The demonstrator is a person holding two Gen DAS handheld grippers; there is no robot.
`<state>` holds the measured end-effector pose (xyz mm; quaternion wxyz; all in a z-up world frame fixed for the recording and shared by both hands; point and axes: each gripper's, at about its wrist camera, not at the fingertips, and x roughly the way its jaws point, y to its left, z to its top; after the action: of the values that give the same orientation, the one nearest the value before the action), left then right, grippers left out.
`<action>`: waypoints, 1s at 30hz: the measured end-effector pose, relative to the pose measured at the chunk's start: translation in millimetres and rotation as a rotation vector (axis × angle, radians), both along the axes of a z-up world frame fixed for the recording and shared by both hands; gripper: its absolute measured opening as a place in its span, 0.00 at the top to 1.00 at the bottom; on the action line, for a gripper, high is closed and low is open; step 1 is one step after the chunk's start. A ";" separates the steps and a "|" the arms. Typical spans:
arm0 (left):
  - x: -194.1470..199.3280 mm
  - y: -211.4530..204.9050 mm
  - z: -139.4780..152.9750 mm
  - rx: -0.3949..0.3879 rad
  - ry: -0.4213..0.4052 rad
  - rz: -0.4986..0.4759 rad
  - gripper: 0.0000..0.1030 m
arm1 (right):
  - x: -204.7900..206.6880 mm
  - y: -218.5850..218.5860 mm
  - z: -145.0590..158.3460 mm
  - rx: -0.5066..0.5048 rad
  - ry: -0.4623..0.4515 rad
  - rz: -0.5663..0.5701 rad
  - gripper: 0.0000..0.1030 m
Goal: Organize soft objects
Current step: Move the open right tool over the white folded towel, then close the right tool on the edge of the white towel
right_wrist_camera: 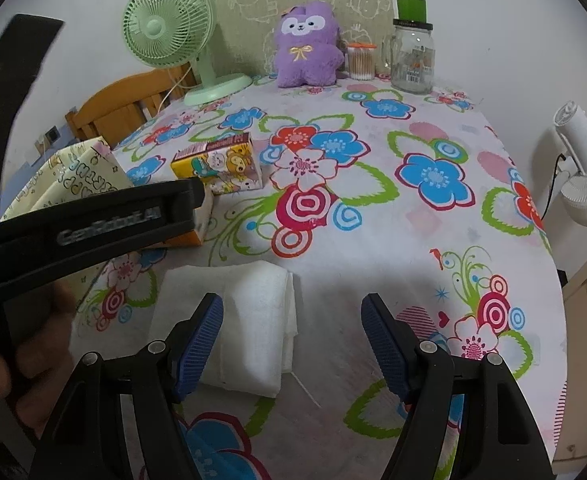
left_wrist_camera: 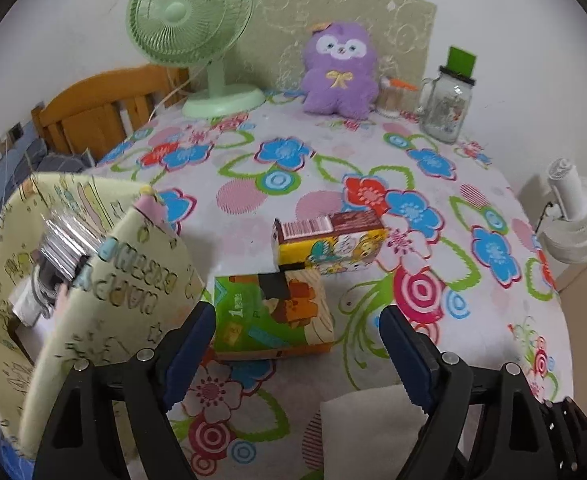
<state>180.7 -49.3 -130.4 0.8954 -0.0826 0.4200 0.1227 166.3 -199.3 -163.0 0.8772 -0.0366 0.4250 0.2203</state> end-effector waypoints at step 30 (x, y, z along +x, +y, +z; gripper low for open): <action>19.6 4.4 -19.8 0.014 0.038 -0.025 0.69 | -0.5 19.8 -8.5 -0.018 0.019 0.093 0.82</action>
<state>200.3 -44.8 -150.2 0.8892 -0.0687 0.4372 0.1160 165.8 -179.6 -171.5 0.8616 -0.0619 0.4332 0.2572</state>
